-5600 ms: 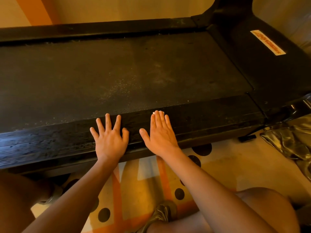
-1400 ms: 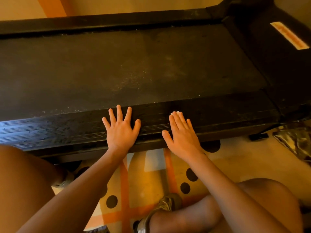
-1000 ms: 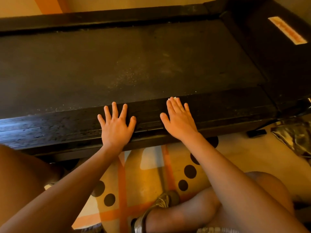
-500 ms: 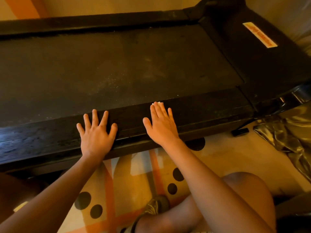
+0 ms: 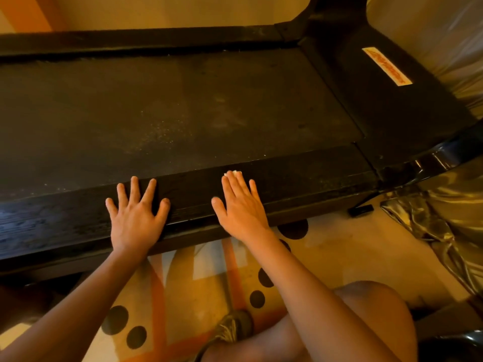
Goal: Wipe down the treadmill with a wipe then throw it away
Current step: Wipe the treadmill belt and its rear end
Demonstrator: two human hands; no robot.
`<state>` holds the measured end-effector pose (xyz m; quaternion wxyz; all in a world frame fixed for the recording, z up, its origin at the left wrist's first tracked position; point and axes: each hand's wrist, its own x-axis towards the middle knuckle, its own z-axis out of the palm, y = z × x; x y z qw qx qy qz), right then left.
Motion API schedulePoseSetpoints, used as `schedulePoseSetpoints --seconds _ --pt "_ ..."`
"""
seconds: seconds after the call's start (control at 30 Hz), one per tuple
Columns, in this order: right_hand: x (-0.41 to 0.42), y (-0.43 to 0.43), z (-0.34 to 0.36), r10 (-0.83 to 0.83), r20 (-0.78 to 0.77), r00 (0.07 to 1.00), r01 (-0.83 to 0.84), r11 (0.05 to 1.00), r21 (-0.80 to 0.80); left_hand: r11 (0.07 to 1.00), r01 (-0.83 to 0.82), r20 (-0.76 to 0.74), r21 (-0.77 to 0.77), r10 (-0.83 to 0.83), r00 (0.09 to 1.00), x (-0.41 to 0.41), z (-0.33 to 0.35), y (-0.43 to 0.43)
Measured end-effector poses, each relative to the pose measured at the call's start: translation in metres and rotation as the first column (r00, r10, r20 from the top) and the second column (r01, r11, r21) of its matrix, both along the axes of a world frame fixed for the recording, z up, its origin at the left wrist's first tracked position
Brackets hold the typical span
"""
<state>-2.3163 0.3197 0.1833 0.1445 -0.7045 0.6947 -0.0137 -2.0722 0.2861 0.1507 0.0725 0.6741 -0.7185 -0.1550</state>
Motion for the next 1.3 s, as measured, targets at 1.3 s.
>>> schedulePoseSetpoints --seconds 1.3 --pt "-0.009 -0.023 0.007 -0.077 -0.026 0.997 0.078 0.996 0.041 0.999 -0.015 0.024 -0.031 0.016 1.000 -0.005 -0.002 0.001"
